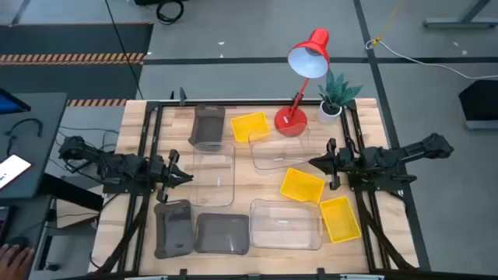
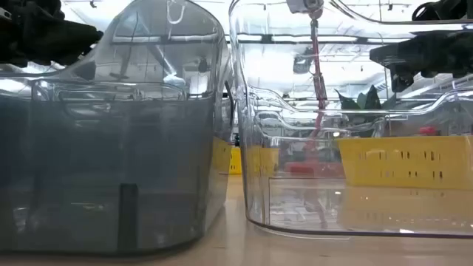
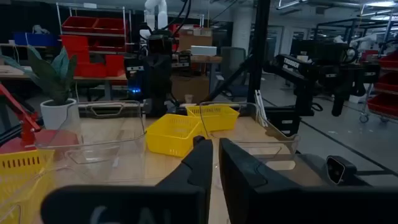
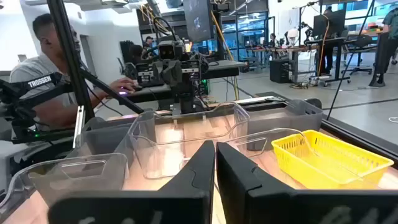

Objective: Stack baskets by color

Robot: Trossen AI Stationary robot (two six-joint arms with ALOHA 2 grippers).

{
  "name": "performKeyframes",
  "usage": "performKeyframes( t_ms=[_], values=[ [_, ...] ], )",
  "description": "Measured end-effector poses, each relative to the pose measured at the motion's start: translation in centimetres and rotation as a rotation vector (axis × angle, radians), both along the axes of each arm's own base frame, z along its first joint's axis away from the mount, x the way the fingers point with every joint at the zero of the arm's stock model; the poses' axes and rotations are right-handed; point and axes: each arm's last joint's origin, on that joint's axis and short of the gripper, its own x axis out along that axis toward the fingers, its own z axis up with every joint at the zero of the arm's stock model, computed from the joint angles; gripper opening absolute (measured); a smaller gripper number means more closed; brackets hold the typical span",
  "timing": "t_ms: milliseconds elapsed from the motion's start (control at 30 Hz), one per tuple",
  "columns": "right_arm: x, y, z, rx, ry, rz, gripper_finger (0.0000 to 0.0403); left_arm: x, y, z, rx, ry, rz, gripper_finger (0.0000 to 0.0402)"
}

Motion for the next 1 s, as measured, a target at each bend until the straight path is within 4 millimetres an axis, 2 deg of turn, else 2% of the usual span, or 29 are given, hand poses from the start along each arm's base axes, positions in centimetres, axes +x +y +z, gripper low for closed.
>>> performKeyframes(
  t_ms=[300,667,1000],
  values=[
    [0.0,0.0,-0.02,0.0,0.001,0.0,0.0023,0.0,0.0,0.0,0.0,0.0,0.0,0.0025],
    [0.0,0.0,-0.01,0.0,0.0,0.0,0.0023,0.0,0.0,-0.01,0.0,0.001,0.001,0.0036],
    [0.0,0.0,0.0,0.0,0.0,0.0,0.0023,0.0,0.0,0.0,0.0,0.0,0.0,0.0028]
  ],
)
